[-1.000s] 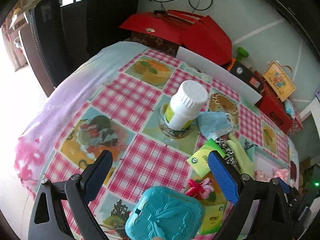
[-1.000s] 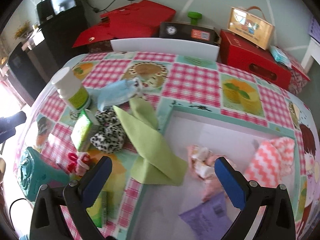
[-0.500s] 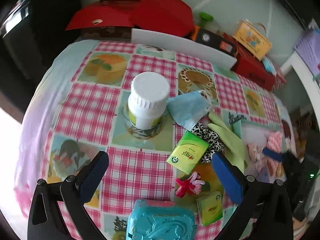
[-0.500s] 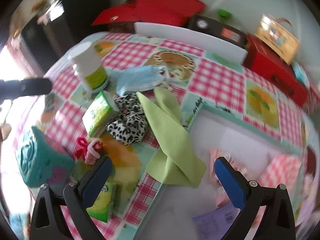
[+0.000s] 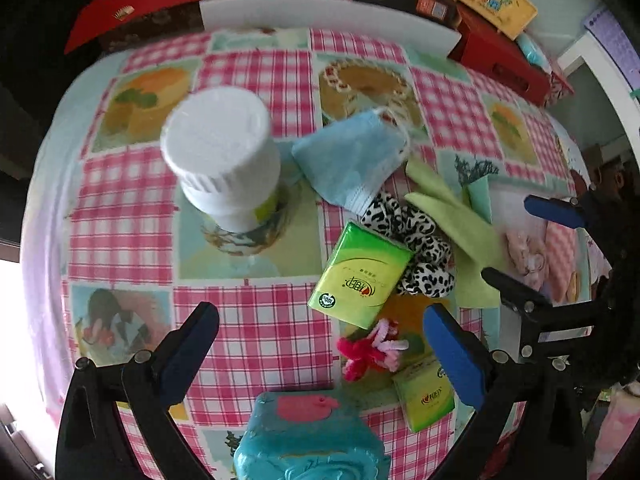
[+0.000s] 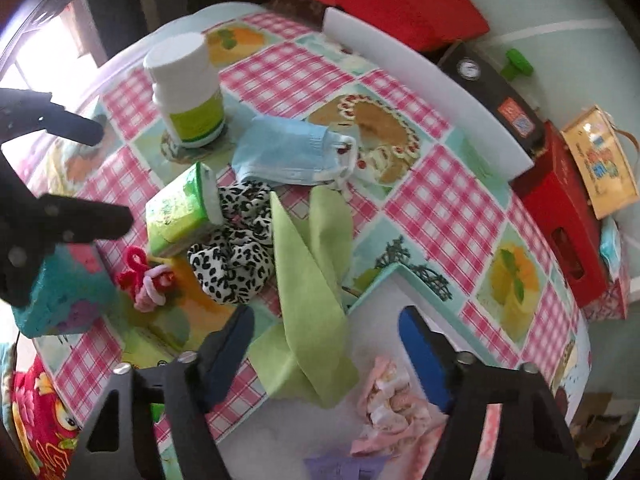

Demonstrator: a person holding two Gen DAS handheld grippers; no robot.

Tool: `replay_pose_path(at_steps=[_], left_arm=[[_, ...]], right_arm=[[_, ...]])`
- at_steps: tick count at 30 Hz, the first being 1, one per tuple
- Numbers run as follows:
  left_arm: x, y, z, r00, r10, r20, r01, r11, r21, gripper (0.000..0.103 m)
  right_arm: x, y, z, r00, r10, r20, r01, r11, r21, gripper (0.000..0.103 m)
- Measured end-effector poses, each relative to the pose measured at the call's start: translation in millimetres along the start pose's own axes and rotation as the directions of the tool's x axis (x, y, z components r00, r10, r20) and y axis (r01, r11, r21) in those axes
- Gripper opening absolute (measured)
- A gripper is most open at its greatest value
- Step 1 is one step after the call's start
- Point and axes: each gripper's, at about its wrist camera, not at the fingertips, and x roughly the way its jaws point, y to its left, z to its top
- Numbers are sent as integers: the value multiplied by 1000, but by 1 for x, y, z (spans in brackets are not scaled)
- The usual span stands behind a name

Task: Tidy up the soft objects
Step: 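Grasp the light green cloth with the right tool while the left tool grasps the green tissue pack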

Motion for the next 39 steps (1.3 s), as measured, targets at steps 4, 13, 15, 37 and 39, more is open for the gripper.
replay_pose_path(at_steps=[4,13,15,37,39], left_arm=[[16,-4,7,999,1,-40,0,1000,19,87],[43,-20,24,996,-11,-93,17,998,58,72],[48,-23,28,995,-22,-100,28,998,58,69],[76,-4,36,992,-57,-116,54,998,-25,52],[74,-3,35,991,-62,-115,57,997,-44,51]], right_arm=[[14,2,8,1000,5,-31,-6,1000,-18,67],[34,-1,20,999,1,-54,-3,999,-53,52],[37,1,22,999,0,-52,-3,998,-66,52],[61,-7,25,992,77,-100,-79,997,-9,15],[54,-7,22,991,89,-96,-89,996,-4,13]])
